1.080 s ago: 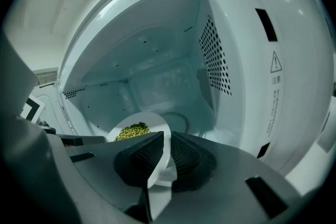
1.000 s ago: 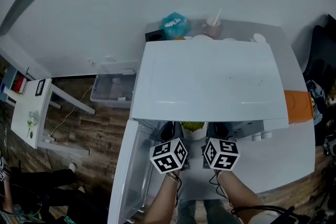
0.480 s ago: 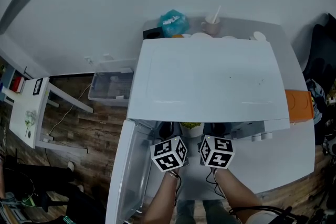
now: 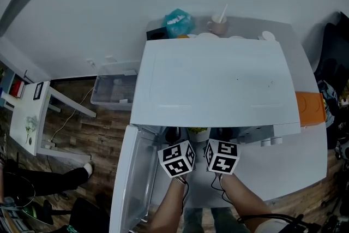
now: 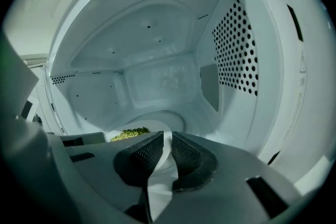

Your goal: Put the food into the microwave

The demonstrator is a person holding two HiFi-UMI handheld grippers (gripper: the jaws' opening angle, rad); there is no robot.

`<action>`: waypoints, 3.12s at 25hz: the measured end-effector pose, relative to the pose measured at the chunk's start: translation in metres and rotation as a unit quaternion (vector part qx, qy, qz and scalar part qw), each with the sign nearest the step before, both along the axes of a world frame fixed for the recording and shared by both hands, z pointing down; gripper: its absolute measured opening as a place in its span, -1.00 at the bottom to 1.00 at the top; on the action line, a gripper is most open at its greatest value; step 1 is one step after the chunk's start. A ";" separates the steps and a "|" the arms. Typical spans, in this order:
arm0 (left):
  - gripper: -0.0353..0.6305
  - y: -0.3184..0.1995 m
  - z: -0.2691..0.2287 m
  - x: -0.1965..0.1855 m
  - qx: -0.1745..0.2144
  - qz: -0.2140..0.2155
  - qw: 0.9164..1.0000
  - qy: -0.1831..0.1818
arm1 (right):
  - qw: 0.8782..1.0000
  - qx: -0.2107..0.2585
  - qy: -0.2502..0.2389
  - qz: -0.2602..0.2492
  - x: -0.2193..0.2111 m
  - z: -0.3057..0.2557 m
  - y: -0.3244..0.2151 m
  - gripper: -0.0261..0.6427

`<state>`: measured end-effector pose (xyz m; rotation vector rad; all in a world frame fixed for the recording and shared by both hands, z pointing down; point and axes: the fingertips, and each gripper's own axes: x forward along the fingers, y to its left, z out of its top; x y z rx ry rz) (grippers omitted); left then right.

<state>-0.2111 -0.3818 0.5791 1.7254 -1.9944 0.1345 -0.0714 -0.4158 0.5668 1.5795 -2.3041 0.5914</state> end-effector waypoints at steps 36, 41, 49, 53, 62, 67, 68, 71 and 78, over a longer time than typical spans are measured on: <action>-0.88 0.122 -0.053 0.038 0.001 -0.013 1.000 -0.015 | 0.994 0.019 0.028 -0.103 0.010 -0.043 0.101 -0.85; -0.88 0.138 -0.061 0.049 0.000 0.004 1.000 -0.012 | 0.993 0.018 0.028 -0.110 0.016 -0.051 0.118 -0.86; -0.88 0.159 -0.071 0.054 0.000 0.016 1.000 -0.010 | 0.993 0.020 0.027 -0.113 0.023 -0.061 0.143 -0.87; -0.88 0.165 -0.077 0.057 0.003 0.025 1.000 -0.007 | 0.993 0.025 0.021 -0.117 0.025 -0.067 0.152 -0.87; -0.88 0.175 -0.087 0.065 0.007 0.045 0.999 -0.017 | 0.992 0.032 0.006 -0.122 0.028 -0.084 0.167 -0.87; -0.88 0.174 -0.088 0.070 0.004 0.053 0.999 -0.011 | 0.992 0.032 0.007 -0.126 0.029 -0.085 0.174 -0.87; -0.88 0.173 -0.088 0.070 0.004 0.053 0.999 -0.006 | 0.991 0.032 0.006 -0.126 0.028 -0.085 0.175 -0.87; -0.88 0.173 -0.090 0.070 0.003 0.053 0.999 -0.003 | 0.991 0.033 0.007 -0.128 0.028 -0.086 0.177 -0.87; -0.88 0.171 -0.091 0.069 0.006 0.054 0.998 -0.007 | 0.990 0.032 0.014 -0.137 0.025 -0.086 0.178 -0.87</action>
